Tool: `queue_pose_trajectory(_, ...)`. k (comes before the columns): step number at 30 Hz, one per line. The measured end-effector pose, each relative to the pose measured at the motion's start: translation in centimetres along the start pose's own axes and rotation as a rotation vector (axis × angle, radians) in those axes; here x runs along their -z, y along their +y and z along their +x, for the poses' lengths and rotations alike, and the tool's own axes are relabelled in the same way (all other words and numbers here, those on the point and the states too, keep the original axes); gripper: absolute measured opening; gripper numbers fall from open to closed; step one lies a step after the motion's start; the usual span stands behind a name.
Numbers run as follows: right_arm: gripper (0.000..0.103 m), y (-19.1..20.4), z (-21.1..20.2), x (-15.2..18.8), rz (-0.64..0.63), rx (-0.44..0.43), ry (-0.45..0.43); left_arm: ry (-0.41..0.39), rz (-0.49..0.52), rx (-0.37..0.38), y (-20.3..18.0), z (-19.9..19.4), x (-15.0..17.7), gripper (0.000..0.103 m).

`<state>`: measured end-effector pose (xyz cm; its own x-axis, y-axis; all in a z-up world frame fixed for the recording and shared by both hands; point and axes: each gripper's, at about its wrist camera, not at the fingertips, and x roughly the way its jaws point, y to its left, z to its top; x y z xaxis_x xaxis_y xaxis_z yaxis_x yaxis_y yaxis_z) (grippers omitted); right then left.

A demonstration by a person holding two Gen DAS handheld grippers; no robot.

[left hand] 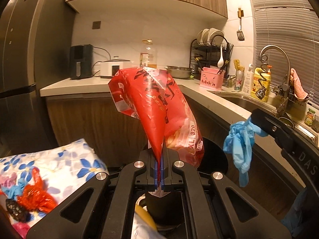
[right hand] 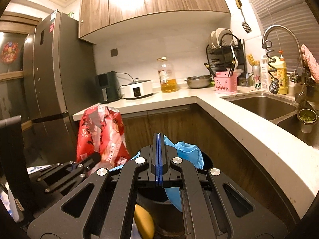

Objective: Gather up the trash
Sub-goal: 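Carry the red bag and blue glove over the black trash bin, then open both tools to drop the red bag and glove into the bin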

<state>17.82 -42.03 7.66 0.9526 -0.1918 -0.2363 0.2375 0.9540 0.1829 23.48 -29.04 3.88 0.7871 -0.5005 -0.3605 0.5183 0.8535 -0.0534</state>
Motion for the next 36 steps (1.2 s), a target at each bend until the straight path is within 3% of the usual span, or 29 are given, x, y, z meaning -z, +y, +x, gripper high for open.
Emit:
queue_pose_trajectory(27, 0.001, -2.8, 6.1, 0.0, 0.038, -0.014, 0.076, 0.048, 0.016, 0.055, -1.5, 6.1, 0.3, 0.005)
queue_pose_trajectory(32, 0.002, -3.1, 6.9, 0.1, 0.048, -0.012, 0.093, 0.054, 0.020, 0.053, -1.4, 6.6, 0.7, 0.038)
queue_pose_trajectory(36, 0.010, -3.5, 7.3, 0.1, 0.071, -0.006, 0.102, 0.065, 0.028, 0.044, -1.1, 7.0, 1.0, 0.054)
